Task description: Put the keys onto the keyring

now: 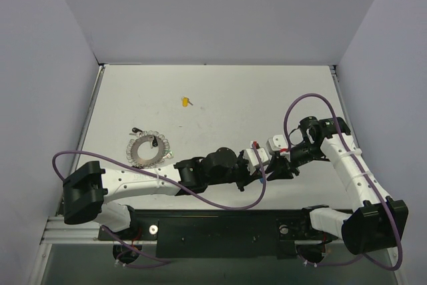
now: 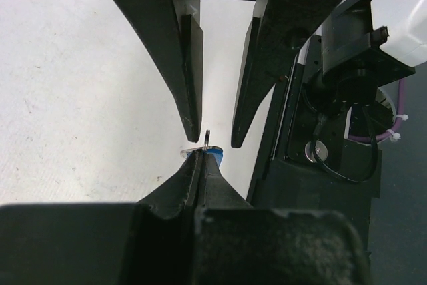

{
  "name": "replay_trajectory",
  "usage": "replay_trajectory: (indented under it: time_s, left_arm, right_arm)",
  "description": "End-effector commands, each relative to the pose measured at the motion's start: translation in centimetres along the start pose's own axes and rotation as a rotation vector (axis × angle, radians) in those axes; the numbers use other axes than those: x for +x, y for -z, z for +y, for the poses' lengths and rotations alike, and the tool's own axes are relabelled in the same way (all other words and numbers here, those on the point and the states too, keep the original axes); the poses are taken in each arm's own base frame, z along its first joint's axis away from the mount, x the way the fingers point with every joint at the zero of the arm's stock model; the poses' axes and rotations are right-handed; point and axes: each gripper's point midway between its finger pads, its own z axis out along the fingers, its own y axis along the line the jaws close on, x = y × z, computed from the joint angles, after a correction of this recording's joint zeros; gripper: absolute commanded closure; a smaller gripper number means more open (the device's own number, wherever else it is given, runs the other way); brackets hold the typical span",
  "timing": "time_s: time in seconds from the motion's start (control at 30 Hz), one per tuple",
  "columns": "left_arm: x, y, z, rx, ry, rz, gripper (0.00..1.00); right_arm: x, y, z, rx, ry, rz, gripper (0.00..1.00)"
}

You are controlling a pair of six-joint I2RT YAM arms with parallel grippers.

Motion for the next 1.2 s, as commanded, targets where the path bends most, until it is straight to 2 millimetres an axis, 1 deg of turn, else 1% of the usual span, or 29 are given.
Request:
replay_trajectory:
  time_s: [0.0,0.13,0.2,0.57,0.77,0.9,1.0,1.1,1.13,1.17]
  left_arm:
    - [-3.47,-0.33,-0.73,0.034,0.011,-0.09,1.0]
    - [-3.43,-0.43,-0.8,0.038,0.011,-0.088,1.0]
    - [-3.1,-0.54,-0.8,0.039,0.012,-0.079,1.0]
    - [-3.18,-0.73,-0.82,0.039,0.017,-0.08,1.0]
    - [-3.39,-0.7,-0.88,0.042,0.02,-0.086,1.0]
    - [-3.17,-0.74,-0.89,0.043,0.021,-0.082,1.0]
    - [-3.23,-0.71,-0.87,0.041,0.021,-0.085,1.0]
    - [-3.72,-0.44,-0.54,0.025,0.027,-0.103,1.0]
    - [-3.4,-0.38,-0.38,0.022,0.032,-0.101,1.0]
    - [-3.51,-0.01,-0.16,0.017,0.039,-0.117,1.0]
  right_arm:
    - [-0.74,-0.22,0.4,-0.01,-0.056,-0.06,0.77]
    - [-0.9,-0.17,0.37,-0.006,-0.057,-0.068,0.77]
    - [-1.01,-0.17,0.3,-0.006,-0.057,-0.071,0.77]
    - [-0.83,-0.24,0.31,-0.009,-0.063,-0.068,0.8]
    - [-0.62,-0.3,0.21,-0.004,-0.07,-0.063,0.86]
    - [-0.63,-0.33,0.17,-0.005,-0.071,-0.064,0.91]
    - [-0.57,-0.31,0.21,-0.005,-0.07,-0.059,1.0]
    - [-0.59,-0.23,0.23,-0.001,-0.07,-0.056,1.0]
    - [-0.52,-0.23,0.22,-0.002,-0.071,-0.053,1.0]
    - [-0.54,-0.2,0.24,-0.001,-0.07,-0.052,1.0]
